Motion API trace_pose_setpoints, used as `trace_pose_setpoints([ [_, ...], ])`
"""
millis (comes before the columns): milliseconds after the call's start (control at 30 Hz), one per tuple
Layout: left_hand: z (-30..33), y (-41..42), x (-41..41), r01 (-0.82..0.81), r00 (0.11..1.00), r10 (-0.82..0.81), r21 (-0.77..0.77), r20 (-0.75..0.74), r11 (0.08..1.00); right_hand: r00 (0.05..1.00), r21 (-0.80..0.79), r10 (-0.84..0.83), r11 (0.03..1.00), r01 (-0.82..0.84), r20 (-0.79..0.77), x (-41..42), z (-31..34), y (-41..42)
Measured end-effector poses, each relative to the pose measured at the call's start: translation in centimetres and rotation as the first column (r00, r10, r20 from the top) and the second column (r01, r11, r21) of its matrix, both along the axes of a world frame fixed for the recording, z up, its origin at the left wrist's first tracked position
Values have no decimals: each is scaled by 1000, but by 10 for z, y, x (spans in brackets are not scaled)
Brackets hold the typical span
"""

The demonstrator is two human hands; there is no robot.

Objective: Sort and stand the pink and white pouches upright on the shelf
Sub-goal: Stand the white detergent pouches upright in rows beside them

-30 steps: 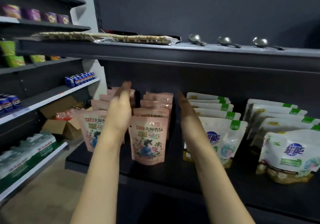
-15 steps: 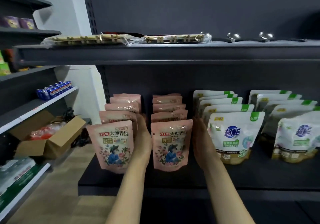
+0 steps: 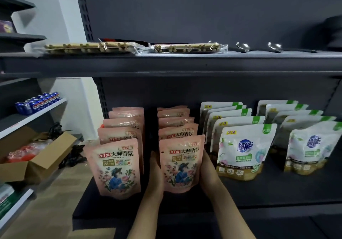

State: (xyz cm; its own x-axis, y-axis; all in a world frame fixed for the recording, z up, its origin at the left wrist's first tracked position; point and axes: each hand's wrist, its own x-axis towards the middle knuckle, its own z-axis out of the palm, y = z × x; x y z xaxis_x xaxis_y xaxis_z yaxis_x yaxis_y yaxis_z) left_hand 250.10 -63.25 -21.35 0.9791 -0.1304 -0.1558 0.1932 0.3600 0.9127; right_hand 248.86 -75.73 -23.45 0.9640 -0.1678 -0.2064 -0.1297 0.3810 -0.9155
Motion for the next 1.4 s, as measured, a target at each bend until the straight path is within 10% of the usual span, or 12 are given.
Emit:
trace_pose_setpoints([
  [533, -5, -10, 10, -9, 999, 9, 8, -46, 1000, 995, -175, 38, 984, -22, 89, 13, -6, -11],
  [1400, 27, -18, 21, -62, 970, 30, -127, -240, 990, 991, -19, 94, 996, -92, 100, 34, 1, -19],
])
